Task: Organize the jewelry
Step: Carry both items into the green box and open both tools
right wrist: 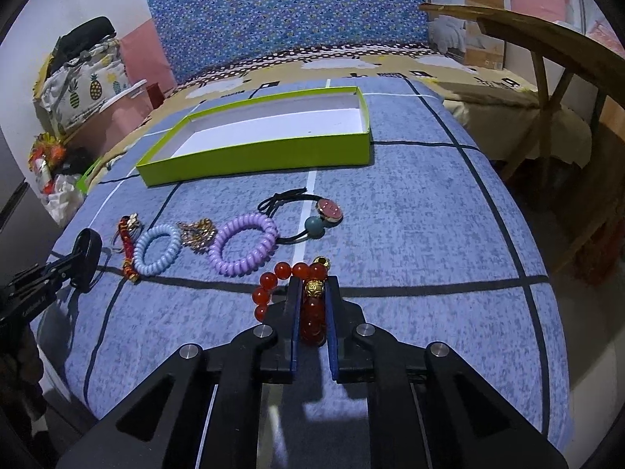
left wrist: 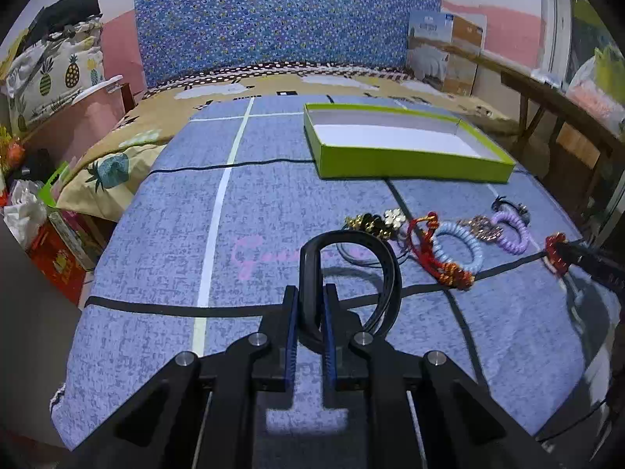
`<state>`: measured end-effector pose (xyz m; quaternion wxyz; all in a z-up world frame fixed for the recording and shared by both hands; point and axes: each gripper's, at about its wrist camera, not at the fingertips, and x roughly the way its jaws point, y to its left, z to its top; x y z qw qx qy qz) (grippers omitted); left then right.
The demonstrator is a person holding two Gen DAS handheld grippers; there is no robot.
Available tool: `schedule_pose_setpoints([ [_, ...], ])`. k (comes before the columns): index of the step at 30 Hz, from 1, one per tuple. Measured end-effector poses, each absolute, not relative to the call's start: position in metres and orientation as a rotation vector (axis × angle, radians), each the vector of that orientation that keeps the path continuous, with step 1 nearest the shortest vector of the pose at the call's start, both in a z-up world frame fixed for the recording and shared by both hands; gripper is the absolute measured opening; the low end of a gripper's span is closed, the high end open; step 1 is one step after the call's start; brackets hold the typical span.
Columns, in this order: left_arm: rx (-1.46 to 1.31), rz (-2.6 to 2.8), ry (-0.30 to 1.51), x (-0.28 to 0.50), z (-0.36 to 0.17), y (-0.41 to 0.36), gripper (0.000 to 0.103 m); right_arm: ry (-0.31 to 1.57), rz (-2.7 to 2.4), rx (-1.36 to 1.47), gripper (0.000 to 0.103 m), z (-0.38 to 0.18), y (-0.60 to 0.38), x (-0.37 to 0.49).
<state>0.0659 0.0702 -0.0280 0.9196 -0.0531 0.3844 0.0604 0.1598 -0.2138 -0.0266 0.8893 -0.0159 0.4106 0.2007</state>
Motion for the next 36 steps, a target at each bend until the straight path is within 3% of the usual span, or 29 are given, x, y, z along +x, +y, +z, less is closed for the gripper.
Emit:
schedule_pose_setpoints([
  [17,-0.082,0.063,0.713,0.089,0.008,0.059,0.012,0.730,0.481,-0.030,0.010,0.019,-0.199,0.175],
  [36,-0.020,0.092,0.749,0.237,0.015,0.067,0.013,0.735,0.477,-0.074,0.011,0.019,-0.165,0.312],
])
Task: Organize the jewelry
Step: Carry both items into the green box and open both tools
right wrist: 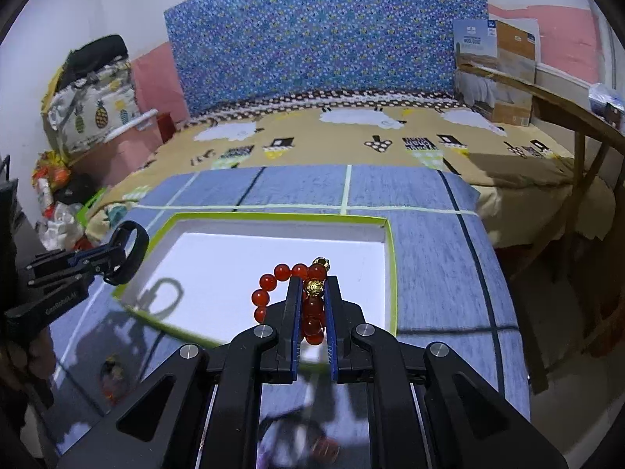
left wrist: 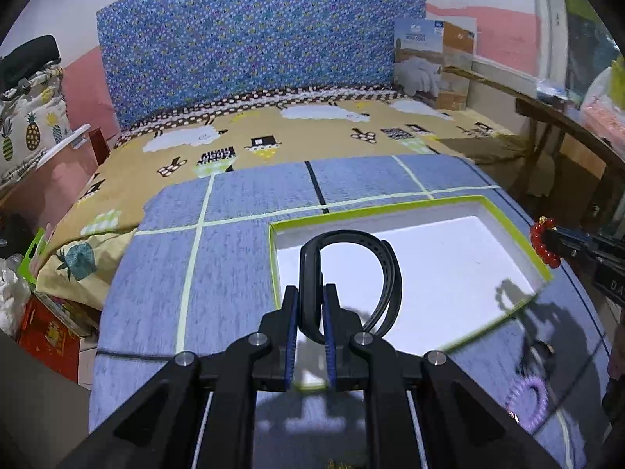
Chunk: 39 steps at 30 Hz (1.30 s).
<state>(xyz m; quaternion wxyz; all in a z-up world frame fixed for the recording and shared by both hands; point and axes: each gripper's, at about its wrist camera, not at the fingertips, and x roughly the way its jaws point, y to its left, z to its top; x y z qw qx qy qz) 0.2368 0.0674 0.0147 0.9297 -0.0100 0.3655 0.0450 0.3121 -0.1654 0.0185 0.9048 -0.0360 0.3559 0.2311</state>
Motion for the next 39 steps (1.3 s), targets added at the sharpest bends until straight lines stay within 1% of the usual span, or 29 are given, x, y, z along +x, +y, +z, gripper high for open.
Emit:
schedule_pose_setpoints([
  [11,0.004,0.119,0.877,0.298,-0.016,0.072,0.013,0.831,0.431,-0.087,0.011,-0.012,-0.157,0.377],
  [16,-0.004,0.114,0.911,0.308,-0.025,0.070,0.013,0.864,0.430,-0.106,0.011,-0.023,-0.155,0.386],
  [23,-0.012,0.099,0.899,0.309,-0.024,0.067,0.014,0.864,0.428,-0.086,0.013,-0.023,-0.160,0.385],
  [25,-0.015,0.100,0.885,0.306,-0.021,0.069,0.016,0.848,0.438,-0.078,0.020,-0.018,-0.161,0.381],
  [26,-0.020,0.098,0.879,0.304,-0.020,0.070,0.018,0.840,0.443,-0.077,0.022,-0.015,-0.162,0.378],
  [27,-0.029,0.095,0.872,0.301,-0.018,0.072,0.022,0.833,0.444,-0.077,0.024,-0.013,-0.163,0.374],
  [32,-0.034,0.092,0.814,0.279,-0.002,0.075,0.023,0.791,0.459,-0.055,0.024,0.002,-0.169,0.347],
  [39,-0.053,0.061,0.718,0.222,0.021,0.075,0.023,0.725,0.471,-0.024,0.024,0.021,-0.185,0.288],
])
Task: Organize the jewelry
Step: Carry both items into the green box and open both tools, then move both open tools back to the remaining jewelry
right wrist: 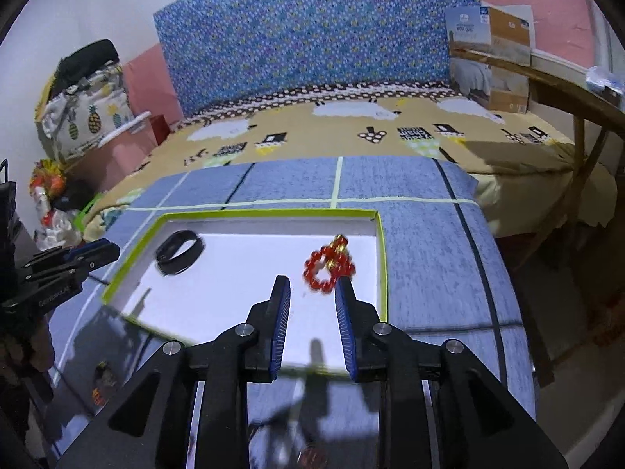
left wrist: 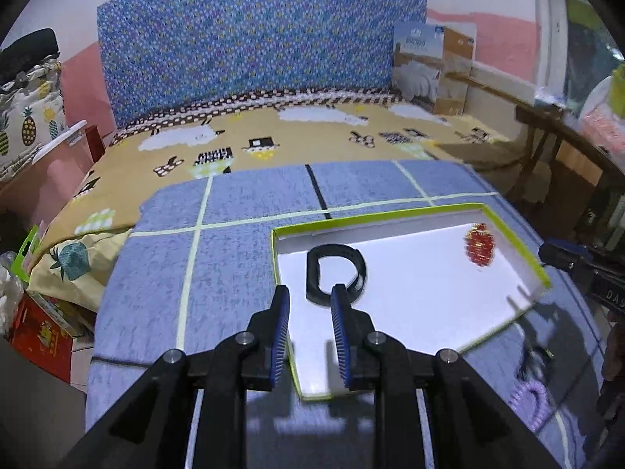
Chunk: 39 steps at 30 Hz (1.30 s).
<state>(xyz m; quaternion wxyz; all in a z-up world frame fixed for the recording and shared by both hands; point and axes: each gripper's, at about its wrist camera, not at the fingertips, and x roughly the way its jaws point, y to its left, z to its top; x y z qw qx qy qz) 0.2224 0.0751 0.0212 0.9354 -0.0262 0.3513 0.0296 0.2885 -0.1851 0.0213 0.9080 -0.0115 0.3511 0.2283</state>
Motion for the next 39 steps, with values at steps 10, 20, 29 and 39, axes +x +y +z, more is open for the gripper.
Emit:
schedule_pose_setpoints([
  [10,-0.082,0.026,0.618,0.143,0.028,0.067,0.023,0.630,0.471,-0.029,0.024,0.033,-0.198,0.206],
  [20,-0.086,0.022,0.586,0.087,0.022,0.064,0.023,0.612,0.485,-0.035,0.024,0.025,-0.202,0.152],
  [29,-0.096,-0.009,0.586,0.058,0.011,0.052,0.023,0.649,0.486,-0.025,0.024,0.007,-0.206,0.126],
  [39,-0.088,-0.048,0.602,0.059,0.002,0.040,0.027,0.670,0.480,-0.013,0.024,0.001,-0.206,0.130],
])
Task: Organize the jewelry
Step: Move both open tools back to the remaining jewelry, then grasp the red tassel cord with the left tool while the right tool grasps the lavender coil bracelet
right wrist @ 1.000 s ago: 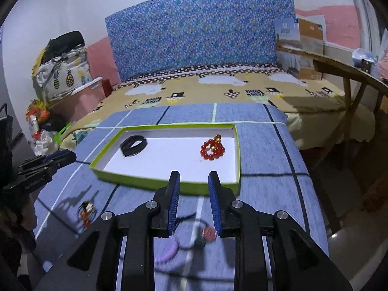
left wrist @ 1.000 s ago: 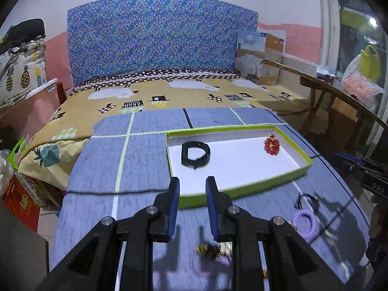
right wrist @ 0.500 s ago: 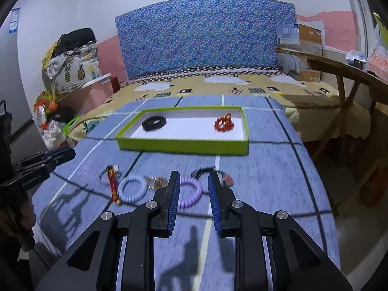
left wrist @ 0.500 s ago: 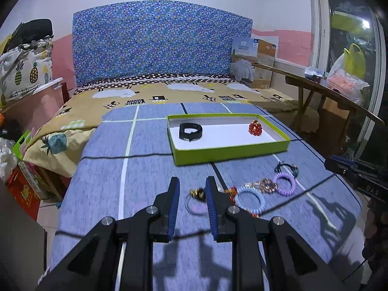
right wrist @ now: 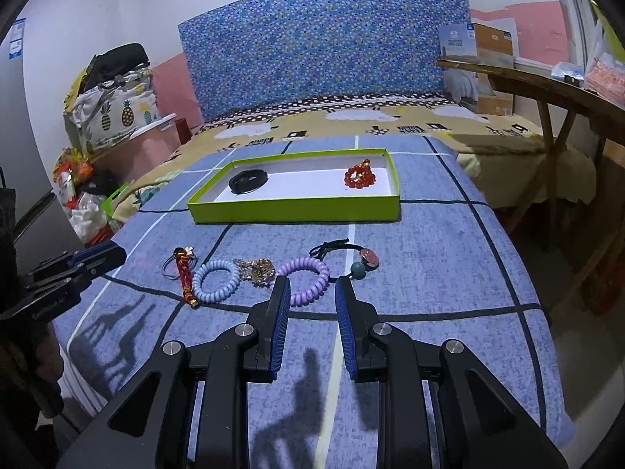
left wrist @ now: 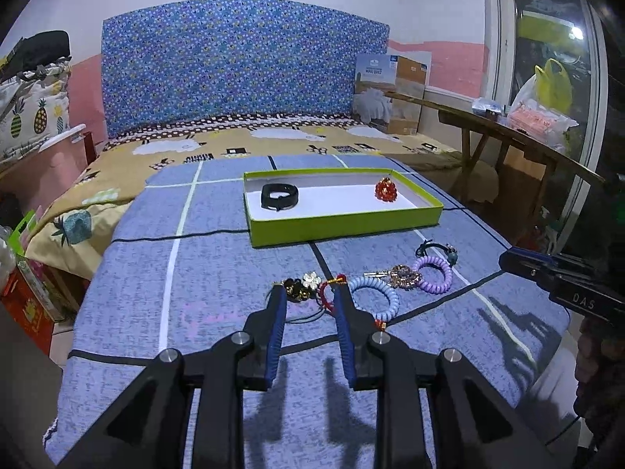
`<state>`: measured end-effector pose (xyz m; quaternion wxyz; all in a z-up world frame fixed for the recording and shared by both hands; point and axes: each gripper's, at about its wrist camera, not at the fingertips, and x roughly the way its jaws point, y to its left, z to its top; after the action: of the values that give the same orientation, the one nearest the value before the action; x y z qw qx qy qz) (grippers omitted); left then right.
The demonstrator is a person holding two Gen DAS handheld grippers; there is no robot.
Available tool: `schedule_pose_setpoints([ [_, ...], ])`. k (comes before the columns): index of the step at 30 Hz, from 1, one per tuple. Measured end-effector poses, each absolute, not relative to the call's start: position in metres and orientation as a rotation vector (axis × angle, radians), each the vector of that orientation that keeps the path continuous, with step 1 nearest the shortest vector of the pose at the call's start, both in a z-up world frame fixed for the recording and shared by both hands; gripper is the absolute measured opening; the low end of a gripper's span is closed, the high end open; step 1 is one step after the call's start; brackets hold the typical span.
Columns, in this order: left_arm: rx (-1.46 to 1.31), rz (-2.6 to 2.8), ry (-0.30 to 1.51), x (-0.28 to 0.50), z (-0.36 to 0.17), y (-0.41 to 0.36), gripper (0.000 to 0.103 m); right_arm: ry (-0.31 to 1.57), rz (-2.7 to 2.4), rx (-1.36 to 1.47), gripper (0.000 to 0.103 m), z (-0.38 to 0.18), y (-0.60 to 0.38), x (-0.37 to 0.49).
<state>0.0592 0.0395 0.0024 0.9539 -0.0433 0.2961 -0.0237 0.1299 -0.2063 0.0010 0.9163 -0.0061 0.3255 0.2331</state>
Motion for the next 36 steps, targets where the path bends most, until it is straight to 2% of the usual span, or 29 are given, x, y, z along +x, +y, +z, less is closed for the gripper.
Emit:
schedule_pose_setpoints([
  [6,-0.077,-0.076,0.626,0.070,-0.004,0.033,0.034,0.699,0.486,-0.013,0.024,-0.006,-0.202,0.138],
  [32,-0.041,-0.086,0.799,0.126,-0.033,0.012,0.034,0.872,0.473,-0.047,0.024,-0.040,-0.176,0.188],
  [33,-0.044,-0.087,0.802,0.127,-0.034,0.012,0.034,0.874,0.472,-0.053,0.021,-0.040,-0.175,0.188],
  [34,-0.043,-0.086,0.801,0.126,-0.033,0.012,0.031,0.875,0.469,-0.062,0.013,-0.041,-0.174,0.188],
  [36,-0.037,-0.088,0.799,0.126,-0.033,0.011,0.021,0.875,0.465,-0.068,0.010,-0.041,-0.174,0.187],
])
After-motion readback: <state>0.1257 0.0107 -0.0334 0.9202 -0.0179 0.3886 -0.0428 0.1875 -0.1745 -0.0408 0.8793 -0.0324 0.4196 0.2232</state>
